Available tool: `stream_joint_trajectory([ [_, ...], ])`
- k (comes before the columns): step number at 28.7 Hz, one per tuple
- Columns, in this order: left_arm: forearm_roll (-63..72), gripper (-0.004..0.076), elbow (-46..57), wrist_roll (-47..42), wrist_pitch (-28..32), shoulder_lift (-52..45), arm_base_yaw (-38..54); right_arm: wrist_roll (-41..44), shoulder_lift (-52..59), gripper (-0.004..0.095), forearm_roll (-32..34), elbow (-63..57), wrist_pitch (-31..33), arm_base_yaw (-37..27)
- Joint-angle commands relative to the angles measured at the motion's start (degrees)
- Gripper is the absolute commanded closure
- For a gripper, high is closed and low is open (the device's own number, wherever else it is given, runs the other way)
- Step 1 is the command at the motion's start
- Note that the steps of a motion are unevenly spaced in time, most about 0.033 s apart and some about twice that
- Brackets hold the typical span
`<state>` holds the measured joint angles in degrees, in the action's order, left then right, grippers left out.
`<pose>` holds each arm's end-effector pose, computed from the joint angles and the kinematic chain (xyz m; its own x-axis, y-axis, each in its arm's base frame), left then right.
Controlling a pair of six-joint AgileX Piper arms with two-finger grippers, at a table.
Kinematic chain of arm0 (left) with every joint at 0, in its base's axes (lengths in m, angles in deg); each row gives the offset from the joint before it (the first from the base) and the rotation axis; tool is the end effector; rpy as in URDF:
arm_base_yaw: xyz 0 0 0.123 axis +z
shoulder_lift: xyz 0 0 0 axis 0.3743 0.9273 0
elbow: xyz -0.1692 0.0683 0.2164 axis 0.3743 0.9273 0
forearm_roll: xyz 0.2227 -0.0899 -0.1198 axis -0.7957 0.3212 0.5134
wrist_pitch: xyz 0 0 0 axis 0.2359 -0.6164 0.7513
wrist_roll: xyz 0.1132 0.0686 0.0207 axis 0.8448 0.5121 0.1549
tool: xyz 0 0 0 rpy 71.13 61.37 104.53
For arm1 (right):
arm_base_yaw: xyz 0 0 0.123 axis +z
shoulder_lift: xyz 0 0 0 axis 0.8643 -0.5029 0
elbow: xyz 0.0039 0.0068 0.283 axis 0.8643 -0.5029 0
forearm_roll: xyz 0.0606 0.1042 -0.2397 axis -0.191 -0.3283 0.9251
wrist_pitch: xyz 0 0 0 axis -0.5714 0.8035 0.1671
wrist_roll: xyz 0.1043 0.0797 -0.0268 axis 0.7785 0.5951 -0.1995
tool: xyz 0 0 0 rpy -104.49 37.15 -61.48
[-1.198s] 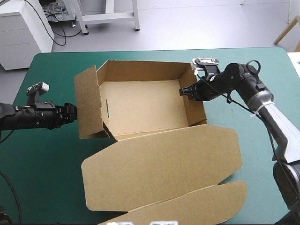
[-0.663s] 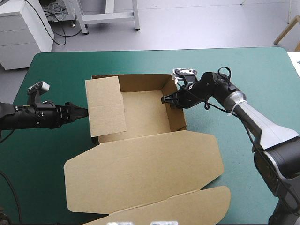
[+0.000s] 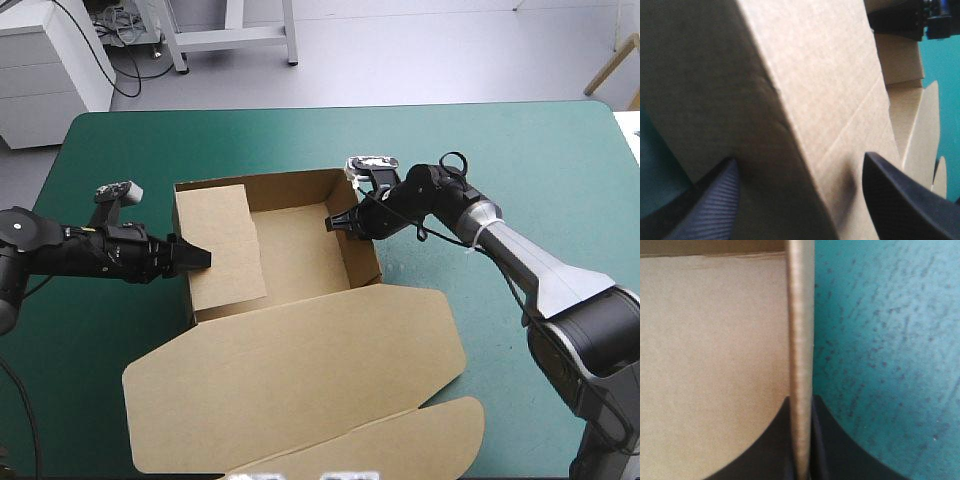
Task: Fold the box
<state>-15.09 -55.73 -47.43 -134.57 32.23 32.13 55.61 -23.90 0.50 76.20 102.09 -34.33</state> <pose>0.2752 -0.0427 0.2967 -0.8920 -0.0319 -0.4509 0.2575 0.7840 -0.5648 0.3941 0.2324 0.2208 -0.8580 -0.1736 -0.4834 -0.3786 0.8497 0.3669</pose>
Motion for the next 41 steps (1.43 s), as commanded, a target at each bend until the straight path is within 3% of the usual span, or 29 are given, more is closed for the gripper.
stream_joint_trajectory([
  [1,-0.7,0.0267,-1.8,-2.2,0.6,-1.4,-0.7,0.3,2.7,0.0927,-4.7,1.5,-3.7,2.8],
  [8,-13.8,0.0353,-1.8,-15.0,10.8,-1.4,-13.3,0.3,2.7,0.0926,-4.3,1.5,-6.7,6.2],
  [16,-39.0,0.0421,-1.8,-42.5,14.4,-0.4,-25.1,0.3,3.2,0.0925,-2.7,1.5,-4.6,6.2],
  [25,-39.7,0.0524,-1.8,-54.7,13.9,2.6,-26.8,4.0,6.2,0.0926,4.6,1.5,-3.9,6.2],
  [30,-40.4,0.0525,-1.8,-56.6,14.1,3.4,-26.8,8.3,8.7,0.0926,9.8,1.5,-2.9,5.9],
  [41,-39.0,0.0558,-1.8,-59.1,20.6,3.6,-26.7,13.9,10.8,0.0927,9.7,1.5,-0.9,5.4],
])
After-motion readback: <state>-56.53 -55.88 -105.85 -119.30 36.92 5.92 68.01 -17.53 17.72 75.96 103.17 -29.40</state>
